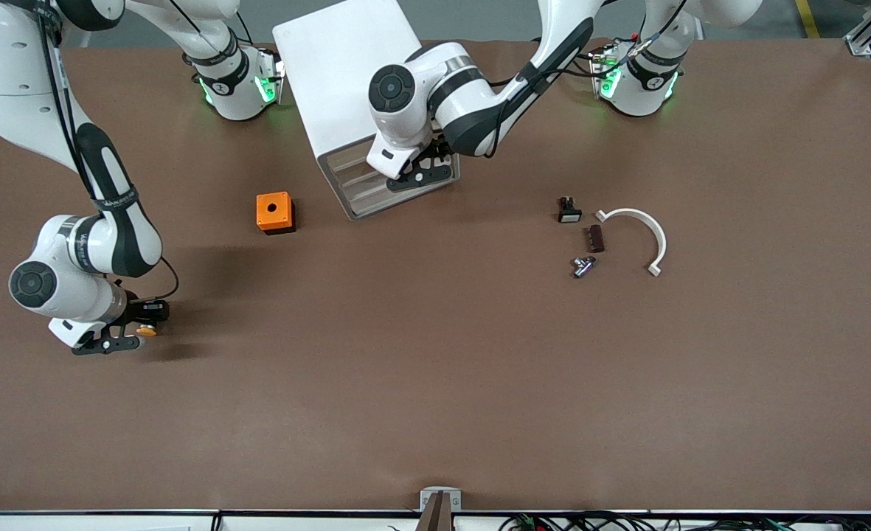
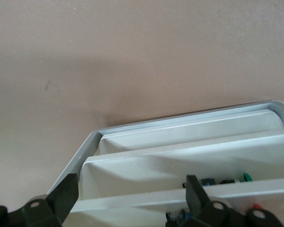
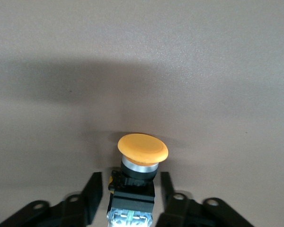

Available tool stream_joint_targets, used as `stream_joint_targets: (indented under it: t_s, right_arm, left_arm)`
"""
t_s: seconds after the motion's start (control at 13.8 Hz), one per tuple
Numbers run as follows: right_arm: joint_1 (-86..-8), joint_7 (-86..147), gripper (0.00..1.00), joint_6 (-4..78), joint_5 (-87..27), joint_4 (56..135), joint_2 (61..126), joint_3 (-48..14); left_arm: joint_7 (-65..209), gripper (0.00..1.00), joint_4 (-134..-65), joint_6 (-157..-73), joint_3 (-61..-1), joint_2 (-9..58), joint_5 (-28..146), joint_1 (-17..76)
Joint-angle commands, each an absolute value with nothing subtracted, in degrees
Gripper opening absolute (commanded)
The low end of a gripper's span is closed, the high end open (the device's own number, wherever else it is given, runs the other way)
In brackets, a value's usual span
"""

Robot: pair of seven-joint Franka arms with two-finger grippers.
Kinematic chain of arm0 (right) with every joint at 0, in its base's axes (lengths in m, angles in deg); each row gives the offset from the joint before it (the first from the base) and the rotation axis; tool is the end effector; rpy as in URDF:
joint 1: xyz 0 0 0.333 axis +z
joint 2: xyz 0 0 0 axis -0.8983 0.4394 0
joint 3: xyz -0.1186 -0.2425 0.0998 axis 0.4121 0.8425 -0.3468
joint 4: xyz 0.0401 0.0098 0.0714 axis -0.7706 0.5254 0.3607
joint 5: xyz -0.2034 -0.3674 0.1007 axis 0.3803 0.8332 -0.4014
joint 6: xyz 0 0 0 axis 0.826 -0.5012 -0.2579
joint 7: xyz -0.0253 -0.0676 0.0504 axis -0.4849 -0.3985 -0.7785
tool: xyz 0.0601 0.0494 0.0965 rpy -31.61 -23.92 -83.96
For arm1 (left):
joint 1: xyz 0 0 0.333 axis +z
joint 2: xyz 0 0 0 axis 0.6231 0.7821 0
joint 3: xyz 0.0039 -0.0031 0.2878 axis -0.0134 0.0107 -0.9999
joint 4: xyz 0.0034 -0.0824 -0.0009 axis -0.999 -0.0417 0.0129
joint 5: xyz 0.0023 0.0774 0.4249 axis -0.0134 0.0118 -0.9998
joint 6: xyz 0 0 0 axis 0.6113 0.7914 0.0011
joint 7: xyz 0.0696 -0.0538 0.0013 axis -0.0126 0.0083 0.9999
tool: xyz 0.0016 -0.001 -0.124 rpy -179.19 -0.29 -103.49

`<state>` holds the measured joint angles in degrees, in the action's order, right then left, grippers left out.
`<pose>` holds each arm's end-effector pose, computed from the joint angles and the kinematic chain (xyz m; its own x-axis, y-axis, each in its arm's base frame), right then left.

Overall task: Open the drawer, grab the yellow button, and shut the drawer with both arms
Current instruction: 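Push the drawer shut with the left gripper while the right gripper carries the button, then lower the button onto the table and open the right gripper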

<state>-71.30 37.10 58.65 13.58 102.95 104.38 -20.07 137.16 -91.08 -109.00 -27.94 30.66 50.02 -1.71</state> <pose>0.6295 -0.1129 0.1138 0.9877 0.1205 -0.0998 0.1287 -0.9884 0.0801 0.3460 -0.5920 0.2574 0.9481 0.2135 -0.2357 0.1940 -0.9756 -0.1032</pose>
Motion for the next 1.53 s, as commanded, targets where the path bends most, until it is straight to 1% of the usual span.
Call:
stream_joint_targets:
  t_s: [0.0, 0.15, 0.36, 0.65, 0.8, 1.02, 1.24, 1.45]
  right_arm:
    - [-72.4, 37.1, 1.0, 58.4, 14.7, 102.5, 103.1, -21.2]
    - [-72.3, 36.9, 1.0, 56.8, 14.6, 102.5, 100.0, -21.3]
    - [-71.5, 36.5, 1.0, 49.0, 14.3, 101.8, 94.2, -21.7]
    - [-67.6, 30.1, 1.0, 38.1, 13.3, 99.3, 88.0, -21.7]
    - [-66.3, 29.2, 1.0, 33.7, 13.3, 98.7, 84.8, -21.7]
    - [-65.0, 29.1, 1.0, 30.7, 13.2, 98.4, 80.6, -21.8]
    - [-64.3, 27.7, 1.0, 25.2, 12.3, 95.0, 79.2, -21.9]
    - [-63.8, 27.5, 1.0, 16.1, 9.3, 87.8, 79.3, -21.7]
  left_arm:
    - [137.9, 1.0, -92.0, -108.1, -28.1, 28.4, 47.7, 3.3]
    - [137.9, 1.0, -91.9, -107.9, -28.2, 27.7, 47.1, 7.8]
    - [137.6, 1.0, -89.6, -107.8, -28.0, 27.0, 43.8, 15.7]
    - [136.9, 1.0, -84.5, -105.5, -28.1, 25.4, 43.2, 26.7]
    - [131.8, 1.0, -82.4, -101.9, -28.0, 23.4, 43.2, 31.8]
    - [125.5, 1.0, -82.3, -100.5, -28.0, 19.9, 43.3, 38.4]
    - [120.2, 1.0, -82.2, -98.8, -27.9, 16.9, 43.3, 42.8]
    - [114.4, 1.0, -82.1, -98.6, -27.7, 13.7, 43.3, 45.9]
